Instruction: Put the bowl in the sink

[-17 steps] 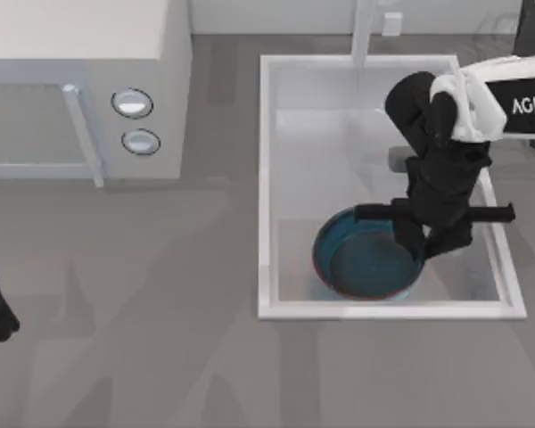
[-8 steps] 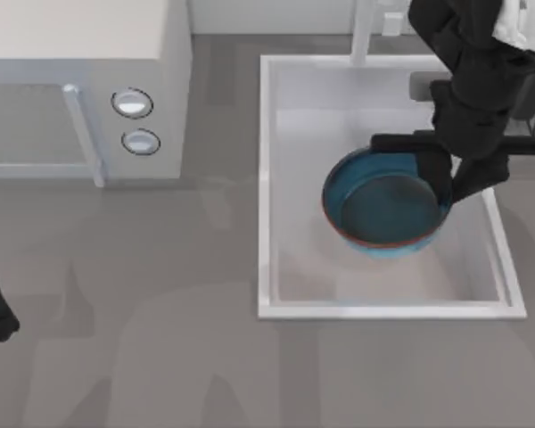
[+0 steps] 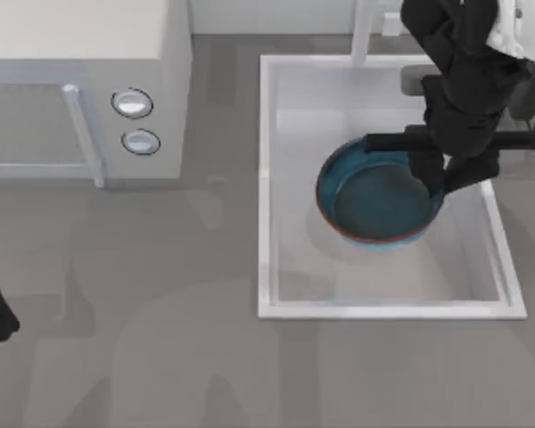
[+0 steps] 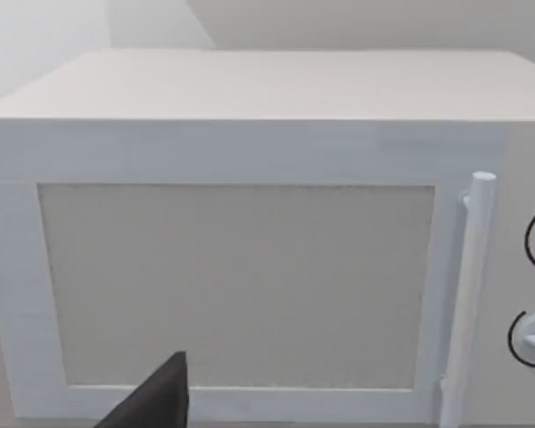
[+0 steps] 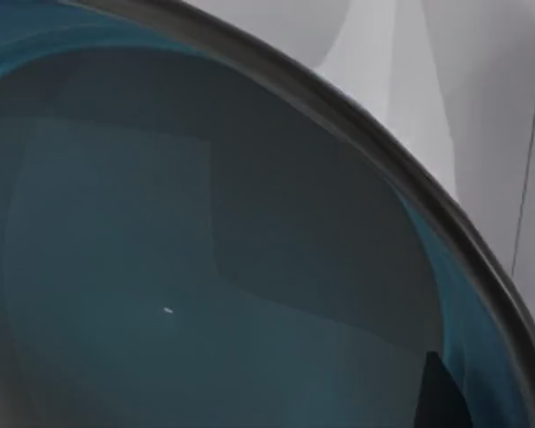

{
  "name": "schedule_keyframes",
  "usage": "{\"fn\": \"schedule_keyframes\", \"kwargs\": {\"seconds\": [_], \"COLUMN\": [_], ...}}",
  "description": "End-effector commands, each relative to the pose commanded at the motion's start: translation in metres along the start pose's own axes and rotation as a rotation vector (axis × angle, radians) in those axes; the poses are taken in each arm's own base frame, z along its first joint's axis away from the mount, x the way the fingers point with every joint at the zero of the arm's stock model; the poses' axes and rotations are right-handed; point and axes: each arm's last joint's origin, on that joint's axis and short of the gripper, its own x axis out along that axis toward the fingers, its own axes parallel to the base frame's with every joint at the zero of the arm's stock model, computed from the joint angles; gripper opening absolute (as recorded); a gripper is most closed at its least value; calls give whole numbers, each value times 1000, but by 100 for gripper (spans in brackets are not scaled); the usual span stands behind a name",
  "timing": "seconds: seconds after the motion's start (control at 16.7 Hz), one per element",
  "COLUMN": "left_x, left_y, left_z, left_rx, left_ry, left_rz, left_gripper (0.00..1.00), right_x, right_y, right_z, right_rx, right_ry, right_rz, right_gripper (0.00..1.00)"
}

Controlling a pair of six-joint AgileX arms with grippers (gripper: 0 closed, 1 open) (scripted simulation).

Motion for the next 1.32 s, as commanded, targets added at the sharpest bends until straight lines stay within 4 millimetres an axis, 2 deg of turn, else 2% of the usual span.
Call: {"fn": "schedule_keyframes", "kwargs": {"seconds": [0.42, 0.72, 1.08, 1.32], "left_x": [0, 0, 0, 0], "left_y": [0, 0, 0, 0], "left_z": [0, 0, 0, 0], "left_rx": [0, 0, 0, 0], "left_ry": [0, 0, 0, 0], "left_rz": [0, 0, 0, 0], "left_gripper": [100, 100, 100, 100], "right_x": [15, 25, 5, -14], "right_y": [26, 41, 39, 30], "right_z": [-7, -28, -72, -98], "right_rx": [-121, -166, -97, -15], "right_ry": [-407, -795, -1239, -1423], "right_rz": [-23, -38, -34, -22], "right_gripper": [0, 0, 0, 0]}}
